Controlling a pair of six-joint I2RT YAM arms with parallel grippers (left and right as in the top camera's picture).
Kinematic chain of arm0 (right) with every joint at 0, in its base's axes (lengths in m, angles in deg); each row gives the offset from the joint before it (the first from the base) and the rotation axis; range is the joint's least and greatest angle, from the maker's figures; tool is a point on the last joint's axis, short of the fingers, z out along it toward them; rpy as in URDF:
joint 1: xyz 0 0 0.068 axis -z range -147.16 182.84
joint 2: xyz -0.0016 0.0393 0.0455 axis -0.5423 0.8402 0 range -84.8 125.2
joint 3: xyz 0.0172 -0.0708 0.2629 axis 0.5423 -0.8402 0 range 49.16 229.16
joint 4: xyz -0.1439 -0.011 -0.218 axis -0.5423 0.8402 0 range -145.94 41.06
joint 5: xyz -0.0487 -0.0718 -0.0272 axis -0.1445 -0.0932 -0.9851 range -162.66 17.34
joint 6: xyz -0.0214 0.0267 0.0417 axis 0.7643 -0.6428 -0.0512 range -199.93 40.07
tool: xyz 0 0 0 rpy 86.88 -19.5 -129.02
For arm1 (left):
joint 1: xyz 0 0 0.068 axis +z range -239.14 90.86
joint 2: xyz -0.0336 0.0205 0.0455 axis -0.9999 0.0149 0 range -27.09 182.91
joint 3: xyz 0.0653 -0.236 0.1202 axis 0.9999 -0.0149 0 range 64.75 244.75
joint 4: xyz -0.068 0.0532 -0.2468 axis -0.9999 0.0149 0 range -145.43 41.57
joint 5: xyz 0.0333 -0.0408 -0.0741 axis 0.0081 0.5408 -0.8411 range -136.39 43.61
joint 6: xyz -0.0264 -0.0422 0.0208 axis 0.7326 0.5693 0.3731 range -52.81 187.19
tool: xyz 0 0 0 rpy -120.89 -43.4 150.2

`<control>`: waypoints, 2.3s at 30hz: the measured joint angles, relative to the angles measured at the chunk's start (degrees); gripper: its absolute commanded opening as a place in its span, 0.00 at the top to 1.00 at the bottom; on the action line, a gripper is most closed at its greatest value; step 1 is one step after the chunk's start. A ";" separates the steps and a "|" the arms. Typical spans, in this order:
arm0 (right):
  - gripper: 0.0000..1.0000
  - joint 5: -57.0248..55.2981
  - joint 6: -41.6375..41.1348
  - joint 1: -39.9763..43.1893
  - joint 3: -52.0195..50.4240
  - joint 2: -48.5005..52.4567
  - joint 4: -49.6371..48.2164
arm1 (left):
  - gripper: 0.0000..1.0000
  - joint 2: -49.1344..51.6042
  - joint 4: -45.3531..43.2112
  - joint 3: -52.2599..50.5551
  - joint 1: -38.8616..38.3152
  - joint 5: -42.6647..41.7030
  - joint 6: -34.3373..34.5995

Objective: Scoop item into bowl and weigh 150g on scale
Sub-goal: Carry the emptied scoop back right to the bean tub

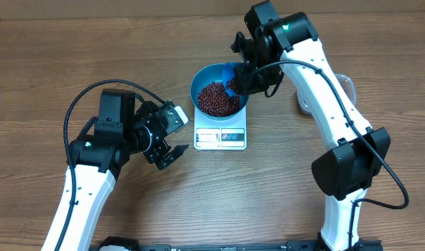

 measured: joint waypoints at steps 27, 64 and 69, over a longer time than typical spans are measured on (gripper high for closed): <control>0.96 11.56 -2.97 13.57 0.00 0.00 -1.88 | 0.00 0.00 0.00 0.00 0.00 0.00 0.00; 0.96 -8.31 -1.42 27.02 0.20 -4.98 9.51 | 0.01 0.00 0.00 0.00 0.00 0.00 0.00; 0.96 -11.69 -1.46 27.02 0.20 -4.98 9.46 | 0.00 0.00 0.00 0.00 0.00 0.00 0.00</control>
